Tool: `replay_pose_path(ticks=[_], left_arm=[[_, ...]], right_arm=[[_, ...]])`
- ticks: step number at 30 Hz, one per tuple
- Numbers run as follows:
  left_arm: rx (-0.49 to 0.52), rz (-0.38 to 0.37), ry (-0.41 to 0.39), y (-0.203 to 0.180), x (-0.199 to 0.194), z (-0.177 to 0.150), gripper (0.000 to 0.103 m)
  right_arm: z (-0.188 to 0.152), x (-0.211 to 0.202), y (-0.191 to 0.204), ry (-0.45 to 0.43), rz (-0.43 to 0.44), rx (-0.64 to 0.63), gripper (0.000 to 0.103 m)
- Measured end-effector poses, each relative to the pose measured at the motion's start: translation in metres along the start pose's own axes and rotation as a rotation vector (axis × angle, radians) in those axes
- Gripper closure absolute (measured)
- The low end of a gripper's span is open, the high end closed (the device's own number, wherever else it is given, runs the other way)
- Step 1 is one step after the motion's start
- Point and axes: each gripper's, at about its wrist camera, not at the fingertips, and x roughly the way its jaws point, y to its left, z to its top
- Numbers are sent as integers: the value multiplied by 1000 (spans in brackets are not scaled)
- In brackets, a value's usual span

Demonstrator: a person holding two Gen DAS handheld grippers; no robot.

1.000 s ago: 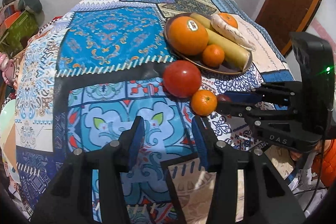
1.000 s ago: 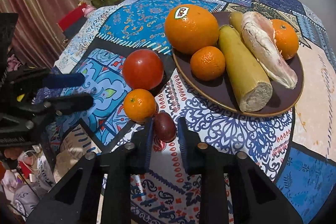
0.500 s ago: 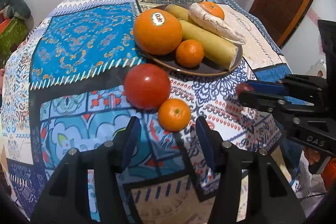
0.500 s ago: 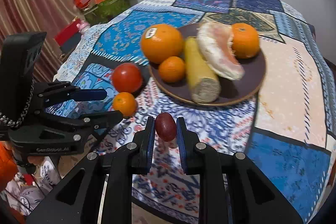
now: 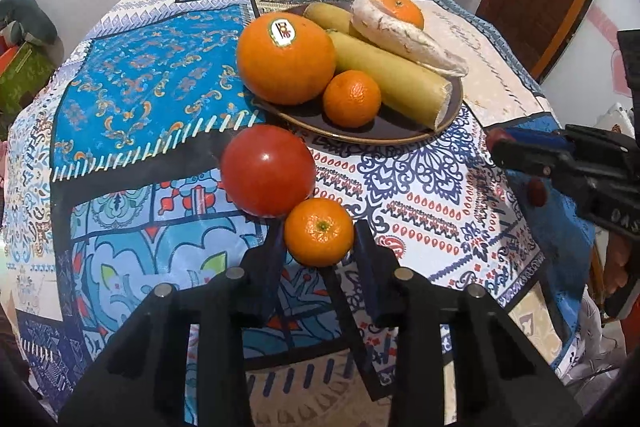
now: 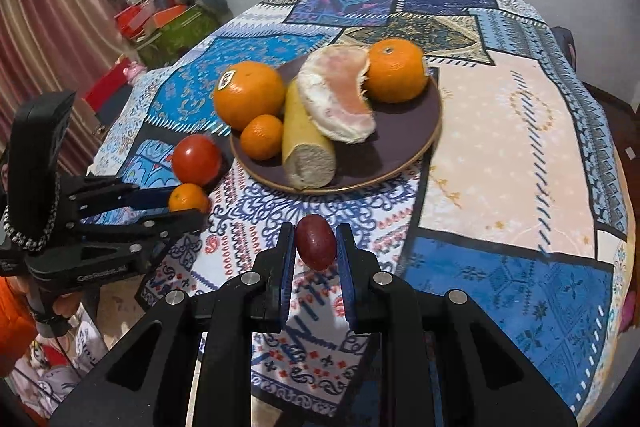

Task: Organize fruits
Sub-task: 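Grasp the second tangerine with the left tool while the right tool carries the grape toward the plate, then lower the tangerine and grape onto the plate and open both tools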

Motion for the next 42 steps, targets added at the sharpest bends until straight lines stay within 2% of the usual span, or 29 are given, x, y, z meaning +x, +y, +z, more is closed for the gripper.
replay_pose_path(ticks=[6, 17, 23, 30, 42], left_arm=[[10, 12, -59, -2, -23, 8, 69], [2, -5, -174, -3, -47, 55, 69], [6, -5, -196, -6, -40, 77, 69], [5, 1, -202, -6, -24, 102, 69], [-36, -5, -168, -5, 16, 133, 69]], right_arm=[[8, -10, -8, -41, -15, 15, 84], [34, -22, -20, -114, -50, 9, 84], [46, -21, -26, -145, -63, 13, 84], [60, -7, -35, -140, -77, 6, 84], [76, 24, -48, -119, -48, 25, 84]])
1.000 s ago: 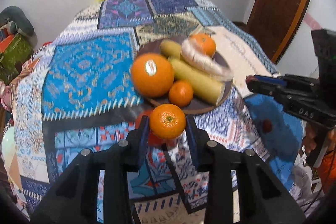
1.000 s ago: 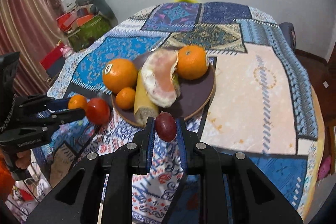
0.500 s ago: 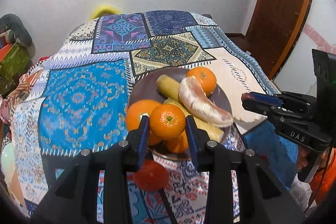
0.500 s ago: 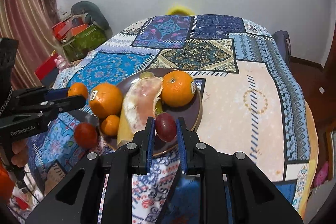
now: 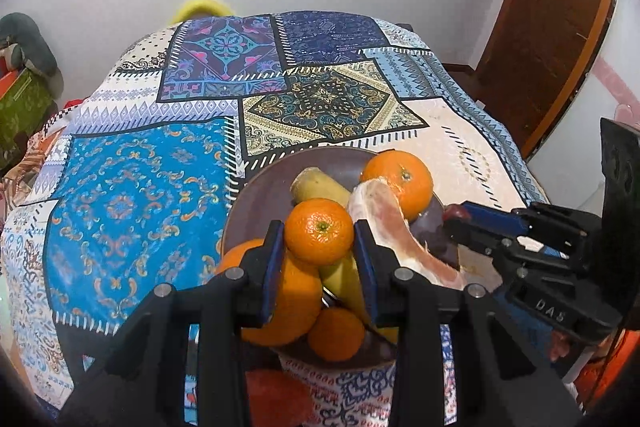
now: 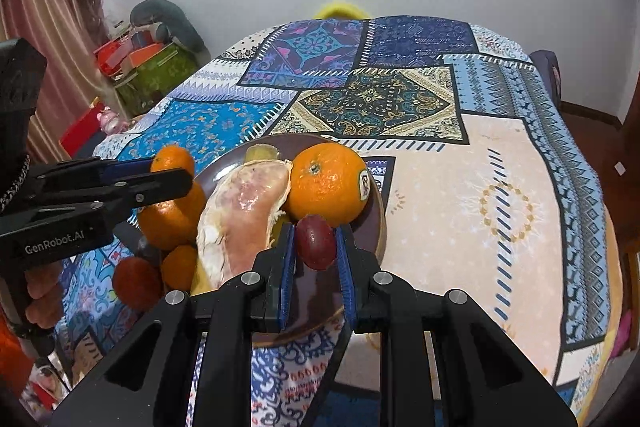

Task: Organize fruits
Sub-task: 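Lower the tangerine and grape onto the plate and open both tools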

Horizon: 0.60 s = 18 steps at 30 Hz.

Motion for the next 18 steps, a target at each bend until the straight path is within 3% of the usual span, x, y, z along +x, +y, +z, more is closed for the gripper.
replay_pose_path(ticks=[7, 18], left_arm=[[2, 24, 27, 0, 20, 6, 69], [0, 20, 40, 2, 21, 4, 68]], right_arm=[[3, 14, -3, 16, 19, 15, 84], [-2, 27, -9, 53, 17, 19, 84]])
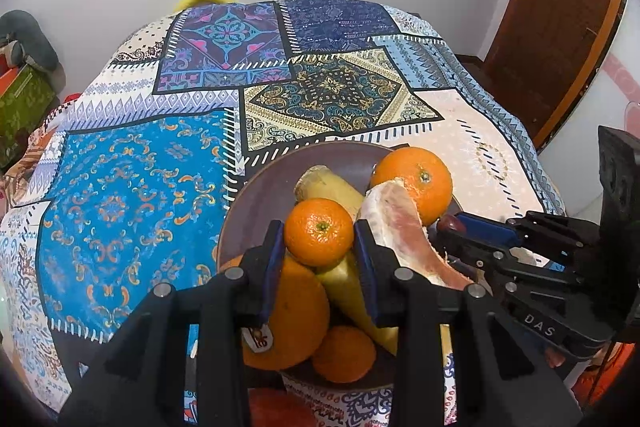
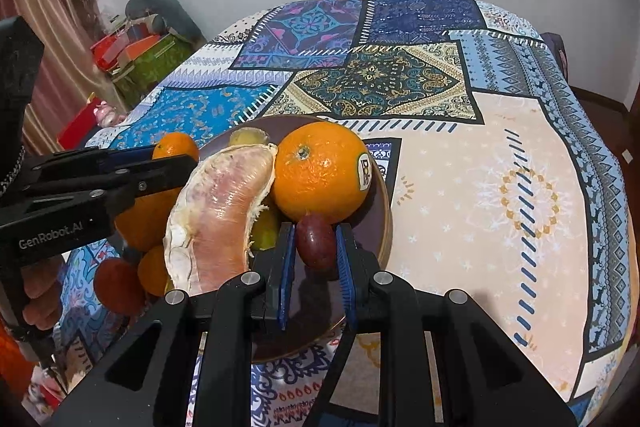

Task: Organize fruits
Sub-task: 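Lower the tangerine and grape onto the plate and open both tools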

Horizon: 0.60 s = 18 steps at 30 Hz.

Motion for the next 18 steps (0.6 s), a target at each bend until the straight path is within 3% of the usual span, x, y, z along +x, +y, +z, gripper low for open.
replay_pose_path(ticks=[10, 18], left_arm=[[15, 12, 3, -4, -10, -2, 60], [19, 19, -39, -3, -43, -10, 53]], right_arm=[[2, 0, 2, 13, -7, -6, 84], [5, -17, 8, 12, -38, -26, 82]])
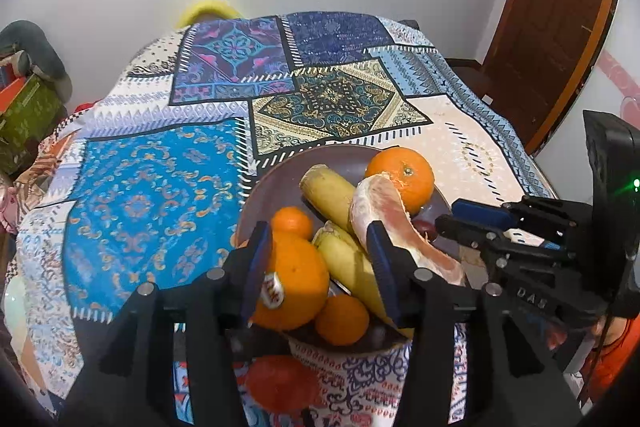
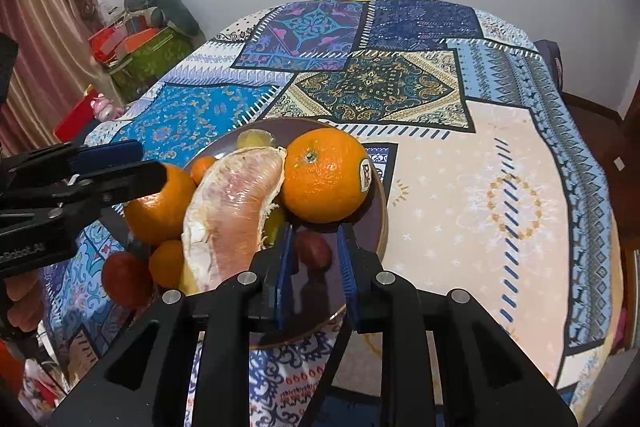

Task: Organize fruits
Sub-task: 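Lower the tangerine and grape onto the plate and open both tools, then grasp the second dark red grape with the right tool while the left tool grasps the red tomato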

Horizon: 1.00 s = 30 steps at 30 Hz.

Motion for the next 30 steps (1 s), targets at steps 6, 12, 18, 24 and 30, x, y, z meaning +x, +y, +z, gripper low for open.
replay_pose_path(ticks=[6, 12, 18, 24, 30], left_arm=[[-8, 12, -17, 5, -32, -14, 52], [-12, 22, -26, 9, -62, -33, 52], [-14, 21, -37, 9, -90, -55, 47], [-42, 10, -44, 14, -111, -83, 46], [-46, 14, -8, 18, -107, -107, 45]], right_arm=[[-6, -28, 5, -17, -15, 6, 82], [-23, -64, 14, -29, -56, -4, 81], [-44, -99, 26, -44, -90, -12, 72], [-71, -116, 33, -31, -125, -21, 69], [-102, -106, 27, 38, -127, 24, 69]])
